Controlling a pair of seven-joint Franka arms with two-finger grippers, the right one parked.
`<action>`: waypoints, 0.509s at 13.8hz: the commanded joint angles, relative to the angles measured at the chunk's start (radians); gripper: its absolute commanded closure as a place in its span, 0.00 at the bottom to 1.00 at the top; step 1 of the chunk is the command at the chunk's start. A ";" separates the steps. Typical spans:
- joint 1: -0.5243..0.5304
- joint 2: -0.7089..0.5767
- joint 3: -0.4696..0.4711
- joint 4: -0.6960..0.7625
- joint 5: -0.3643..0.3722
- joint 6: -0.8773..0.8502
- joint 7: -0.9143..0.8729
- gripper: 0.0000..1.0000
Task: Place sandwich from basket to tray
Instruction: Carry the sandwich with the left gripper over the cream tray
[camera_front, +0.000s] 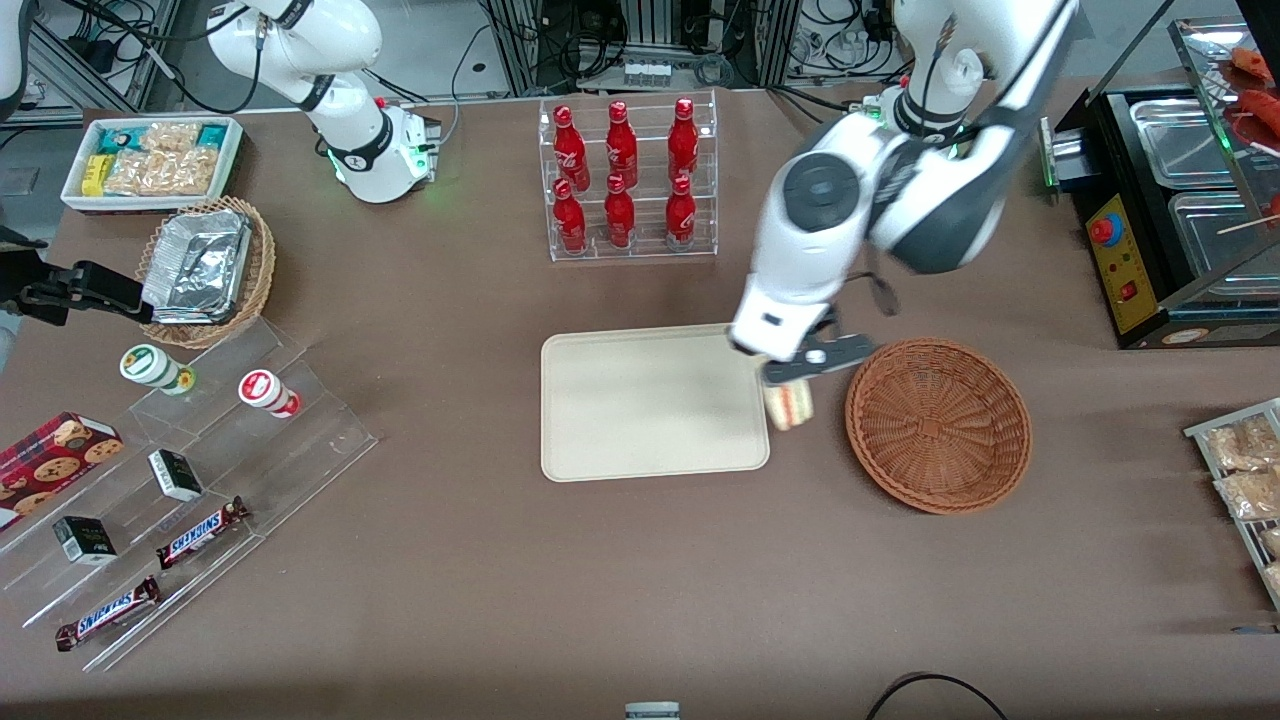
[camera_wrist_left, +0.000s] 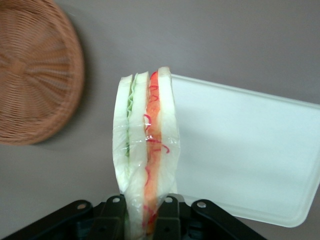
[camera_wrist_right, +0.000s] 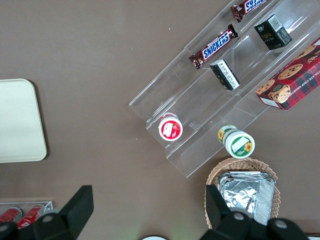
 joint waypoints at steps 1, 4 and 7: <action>-0.100 0.176 0.005 0.174 0.074 -0.023 -0.077 1.00; -0.161 0.294 0.008 0.243 0.125 0.015 -0.101 1.00; -0.212 0.365 0.009 0.259 0.157 0.067 -0.108 1.00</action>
